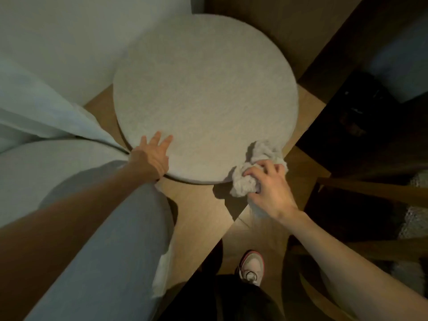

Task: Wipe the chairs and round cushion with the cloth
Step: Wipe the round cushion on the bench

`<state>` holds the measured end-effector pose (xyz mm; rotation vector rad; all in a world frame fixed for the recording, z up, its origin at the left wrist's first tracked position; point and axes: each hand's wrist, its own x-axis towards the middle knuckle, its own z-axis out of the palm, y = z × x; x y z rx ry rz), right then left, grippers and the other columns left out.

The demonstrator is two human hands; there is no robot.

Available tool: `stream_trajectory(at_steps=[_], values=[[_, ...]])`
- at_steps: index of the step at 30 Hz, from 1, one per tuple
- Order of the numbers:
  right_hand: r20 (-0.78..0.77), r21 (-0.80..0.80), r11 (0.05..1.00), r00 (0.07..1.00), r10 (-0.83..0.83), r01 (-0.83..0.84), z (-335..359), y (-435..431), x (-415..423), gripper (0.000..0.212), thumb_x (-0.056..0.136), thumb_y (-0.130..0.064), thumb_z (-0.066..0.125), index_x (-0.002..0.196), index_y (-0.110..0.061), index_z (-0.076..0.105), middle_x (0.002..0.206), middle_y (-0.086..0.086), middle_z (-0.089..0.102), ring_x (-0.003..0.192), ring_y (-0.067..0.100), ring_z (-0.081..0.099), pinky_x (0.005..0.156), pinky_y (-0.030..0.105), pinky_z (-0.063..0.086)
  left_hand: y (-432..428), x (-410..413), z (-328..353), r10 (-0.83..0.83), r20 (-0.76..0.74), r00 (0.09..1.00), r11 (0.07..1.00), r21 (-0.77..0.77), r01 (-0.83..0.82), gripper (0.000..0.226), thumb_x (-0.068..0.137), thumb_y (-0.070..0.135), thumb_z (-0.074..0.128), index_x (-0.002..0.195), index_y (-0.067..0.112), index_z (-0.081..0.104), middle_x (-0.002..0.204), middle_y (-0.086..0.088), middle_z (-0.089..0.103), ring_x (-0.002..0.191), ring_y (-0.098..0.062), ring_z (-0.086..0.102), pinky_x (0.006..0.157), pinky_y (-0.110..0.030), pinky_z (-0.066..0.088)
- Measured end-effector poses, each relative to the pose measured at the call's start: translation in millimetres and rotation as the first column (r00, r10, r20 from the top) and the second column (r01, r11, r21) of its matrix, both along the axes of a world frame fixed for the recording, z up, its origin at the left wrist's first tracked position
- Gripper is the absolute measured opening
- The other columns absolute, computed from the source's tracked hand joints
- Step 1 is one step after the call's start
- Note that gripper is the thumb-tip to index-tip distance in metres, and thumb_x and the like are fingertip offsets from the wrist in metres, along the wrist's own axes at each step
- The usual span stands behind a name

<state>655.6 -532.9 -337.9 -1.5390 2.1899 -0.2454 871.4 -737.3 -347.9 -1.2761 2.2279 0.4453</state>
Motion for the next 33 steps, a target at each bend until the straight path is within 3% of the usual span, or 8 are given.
stream_trajectory(at_steps=[4,8,11,16,22,27,33], values=[[0.060,-0.221,0.935,0.961,-0.269,0.276,28,-30,-51,0.045,0.080,-0.021,0.071,0.122,-0.025,0.054,0.131,0.003,0.040,0.123,0.026,0.028,0.094,0.029,0.026,0,-45,9,-0.102,-0.130,0.986,0.994,-0.056,0.095,0.062,0.101,0.031,0.033,0.151,0.034,-0.004,0.161,-0.004,-0.004,0.145,-0.038,0.006,0.117,-0.047,0.018],[0.131,-0.294,0.881,0.929,-0.346,0.370,40,-80,-103,0.045,0.082,-0.022,0.069,0.123,-0.026,0.052,0.134,0.001,0.039,0.125,0.023,0.031,0.097,0.026,0.019,-9,-110,8,-0.049,-0.294,0.954,0.996,-0.082,0.026,0.060,0.101,0.035,0.033,0.149,0.043,-0.001,0.161,0.001,-0.005,0.144,-0.041,0.003,0.111,-0.057,0.020],[0.148,-0.315,0.881,0.935,-0.322,0.353,39,-122,-143,0.046,0.082,-0.021,0.068,0.125,-0.025,0.052,0.137,0.002,0.038,0.127,0.022,0.030,0.099,0.025,0.016,-37,-158,-5,0.029,-0.356,0.934,0.997,-0.050,-0.050,0.058,0.101,0.037,0.034,0.149,0.045,0.003,0.161,0.001,-0.007,0.144,-0.043,0.000,0.115,-0.057,0.015],[0.127,-0.263,0.929,0.964,-0.233,0.259,22,-206,-217,0.054,0.083,-0.022,0.066,0.133,-0.025,0.047,0.141,0.005,0.036,0.129,0.027,0.030,0.101,0.028,0.024,-94,-235,-29,0.055,-0.370,0.928,0.995,-0.054,-0.081,0.066,0.092,0.054,0.047,0.146,0.051,0.010,0.161,0.002,-0.004,0.143,-0.045,-0.004,0.113,-0.064,0.007],[0.149,0.013,0.966,0.955,-0.256,0.257,-36,-232,-258,0.062,0.088,-0.041,0.059,0.143,-0.029,0.033,0.149,0.005,0.027,0.133,0.035,0.028,0.107,0.042,0.030,-100,-290,-44,0.227,-0.330,0.916,0.973,0.049,-0.224,0.081,0.076,0.066,0.061,0.140,0.061,0.012,0.158,0.017,-0.016,0.139,-0.040,-0.028,0.097,-0.077,-0.011],[0.221,-0.082,0.893,0.882,-0.417,0.443,-57,-215,-252,0.062,0.082,-0.045,0.063,0.136,-0.029,0.039,0.141,0.006,0.034,0.128,0.032,0.037,0.105,0.042,0.036,-97,-292,-41,0.267,-0.358,0.895,0.963,0.062,-0.263,0.081,0.074,0.063,0.065,0.139,0.062,0.016,0.158,0.019,-0.010,0.139,-0.038,-0.030,0.098,-0.076,-0.011],[0.317,-0.081,0.822,0.796,-0.515,0.564,-57,-147,-213,0.054,0.082,-0.044,0.064,0.128,-0.029,0.039,0.132,-0.001,0.032,0.122,0.023,0.040,0.103,0.046,0.041,-97,-292,-40,0.289,-0.374,0.881,0.957,0.082,-0.279,0.079,0.079,0.051,0.068,0.140,0.060,0.019,0.158,0.017,-0.013,0.141,-0.036,-0.027,0.097,-0.077,-0.009]])
